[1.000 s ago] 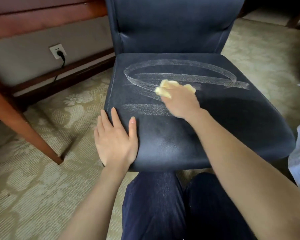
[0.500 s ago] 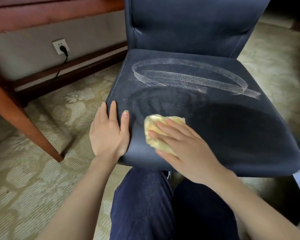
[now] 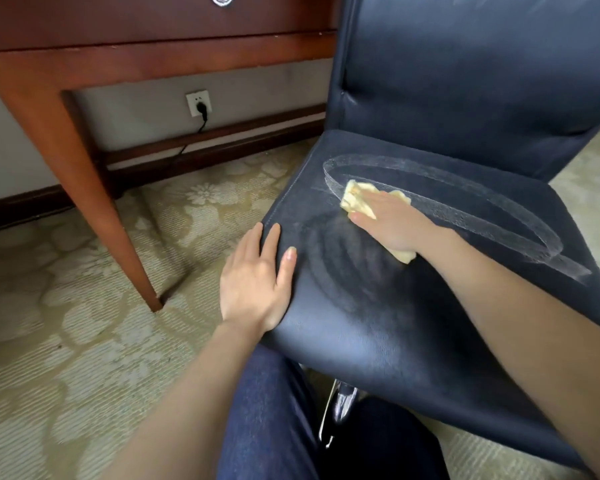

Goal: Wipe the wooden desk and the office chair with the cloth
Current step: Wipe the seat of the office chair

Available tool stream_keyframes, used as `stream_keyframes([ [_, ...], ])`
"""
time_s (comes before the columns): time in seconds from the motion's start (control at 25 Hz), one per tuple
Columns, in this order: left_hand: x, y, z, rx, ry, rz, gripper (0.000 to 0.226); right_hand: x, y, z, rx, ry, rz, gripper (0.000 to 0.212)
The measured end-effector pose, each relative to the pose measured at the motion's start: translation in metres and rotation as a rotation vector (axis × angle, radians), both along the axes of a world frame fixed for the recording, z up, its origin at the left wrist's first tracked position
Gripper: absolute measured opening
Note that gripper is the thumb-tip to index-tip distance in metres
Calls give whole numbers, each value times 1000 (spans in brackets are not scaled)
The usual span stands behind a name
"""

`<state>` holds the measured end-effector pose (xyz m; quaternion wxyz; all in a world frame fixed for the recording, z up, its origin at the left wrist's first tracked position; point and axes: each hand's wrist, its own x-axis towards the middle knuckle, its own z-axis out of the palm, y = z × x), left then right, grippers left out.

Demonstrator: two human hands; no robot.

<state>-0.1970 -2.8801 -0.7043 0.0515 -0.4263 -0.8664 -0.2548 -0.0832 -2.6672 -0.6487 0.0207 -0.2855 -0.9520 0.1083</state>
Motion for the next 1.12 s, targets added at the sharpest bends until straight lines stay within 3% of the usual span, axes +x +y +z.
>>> stream_keyframes([
  [0.2,0,0,2,-15,-17,11,78,-70,-26,-8,177,-17,127,47],
  [0.4,-2,-1,2,-43,-15,8,78,-32,-60,-9,80,43,313,58],
  [0.56,-1,-3,7,-90,-40,-51,78,12,-74,9,-105,-91,329,78],
  [0.64,2,-5,12,-72,-98,-53,72,22,-72,22,-241,-90,261,68],
  [0.76,19,-15,24,89,-195,-51,61,26,-67,36,-287,65,144,34],
  [0.88,36,-30,32,119,-91,-160,55,31,-71,45,-193,177,-37,23],
  [1.0,32,-34,33,-107,3,-261,48,36,-83,44,-37,46,-178,41],
  [1.12,23,-36,35,-134,-13,-295,40,40,-98,39,-105,-200,-175,72],
])
